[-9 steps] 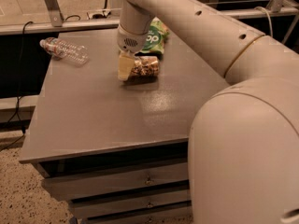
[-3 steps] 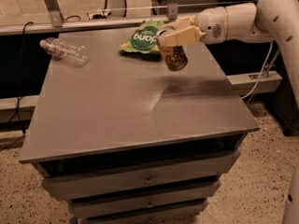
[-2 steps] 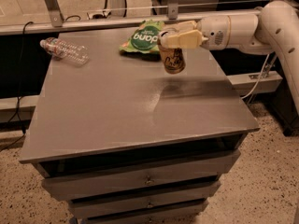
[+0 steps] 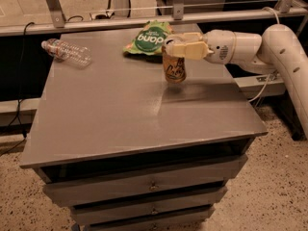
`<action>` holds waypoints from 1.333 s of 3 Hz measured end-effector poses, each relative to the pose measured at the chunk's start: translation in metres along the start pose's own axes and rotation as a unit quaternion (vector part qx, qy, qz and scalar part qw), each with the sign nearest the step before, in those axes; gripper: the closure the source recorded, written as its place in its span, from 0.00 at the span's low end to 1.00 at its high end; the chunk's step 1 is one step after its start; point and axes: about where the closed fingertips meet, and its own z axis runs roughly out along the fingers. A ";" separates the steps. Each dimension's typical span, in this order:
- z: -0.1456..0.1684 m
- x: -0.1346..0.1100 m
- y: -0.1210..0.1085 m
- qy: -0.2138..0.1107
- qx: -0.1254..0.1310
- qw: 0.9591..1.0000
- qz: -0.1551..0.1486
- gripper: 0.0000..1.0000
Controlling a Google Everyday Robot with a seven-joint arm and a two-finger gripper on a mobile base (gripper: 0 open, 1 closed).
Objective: Place orange can upright
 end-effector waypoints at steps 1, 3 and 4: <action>-0.001 0.011 0.000 -0.020 -0.006 1.000 0.015 1.00; -0.001 0.026 0.003 -0.038 -0.014 0.999 0.029 0.59; -0.004 0.031 0.005 -0.039 -0.012 0.999 0.031 0.36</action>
Offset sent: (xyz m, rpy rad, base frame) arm -0.0081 -0.0035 -0.0322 0.1058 0.0573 0.0188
